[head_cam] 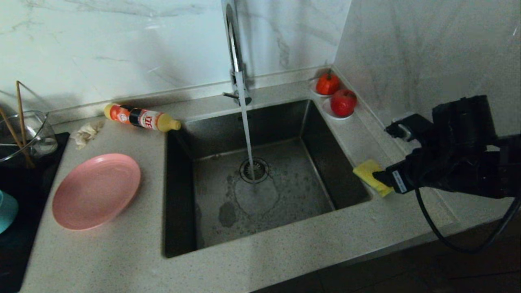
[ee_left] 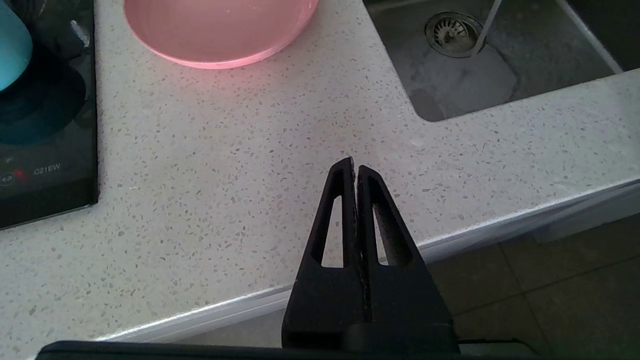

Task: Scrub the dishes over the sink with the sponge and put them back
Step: Turn off the faucet

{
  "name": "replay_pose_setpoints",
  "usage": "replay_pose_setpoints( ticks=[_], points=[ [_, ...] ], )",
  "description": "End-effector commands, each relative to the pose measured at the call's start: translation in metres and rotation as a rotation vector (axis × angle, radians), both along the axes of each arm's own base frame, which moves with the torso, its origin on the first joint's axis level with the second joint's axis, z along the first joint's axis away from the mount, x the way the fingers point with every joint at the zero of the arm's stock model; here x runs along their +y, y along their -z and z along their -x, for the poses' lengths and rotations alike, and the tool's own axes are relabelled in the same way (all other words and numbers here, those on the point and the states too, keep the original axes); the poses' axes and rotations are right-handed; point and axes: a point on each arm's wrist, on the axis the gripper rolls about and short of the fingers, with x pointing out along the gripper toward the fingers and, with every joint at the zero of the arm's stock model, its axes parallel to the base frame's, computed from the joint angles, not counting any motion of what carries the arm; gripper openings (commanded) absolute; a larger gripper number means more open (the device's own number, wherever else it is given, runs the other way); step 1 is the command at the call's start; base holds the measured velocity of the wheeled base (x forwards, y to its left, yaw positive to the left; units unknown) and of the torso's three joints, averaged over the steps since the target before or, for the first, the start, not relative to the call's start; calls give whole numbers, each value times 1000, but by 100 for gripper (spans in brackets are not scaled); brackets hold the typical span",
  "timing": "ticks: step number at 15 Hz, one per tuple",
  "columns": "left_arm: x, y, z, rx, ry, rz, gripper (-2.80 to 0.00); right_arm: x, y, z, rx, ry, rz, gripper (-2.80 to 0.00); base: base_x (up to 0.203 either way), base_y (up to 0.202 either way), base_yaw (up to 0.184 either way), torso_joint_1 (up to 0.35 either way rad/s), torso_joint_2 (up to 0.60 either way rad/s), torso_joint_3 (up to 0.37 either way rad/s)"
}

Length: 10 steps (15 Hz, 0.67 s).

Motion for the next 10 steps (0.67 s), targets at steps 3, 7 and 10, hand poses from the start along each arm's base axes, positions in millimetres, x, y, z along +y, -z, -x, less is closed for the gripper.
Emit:
replay_pose_setpoints(
  ticks=[3,7,10],
  points=[
    [0,0,0,-2,1,0,-280,-6,-46,44,-153,-63,-136,-280,0,0,0,0,0,0],
    [0,0,0,-2,1,0,-280,-22,-76,92,-255,-167,-218,-280,0,0,0,0,0,0],
    [0,0,0,-2,0,0,-280,-32,-86,122,-281,-266,-266,-280,0,0,0,0,0,0]
  ],
)
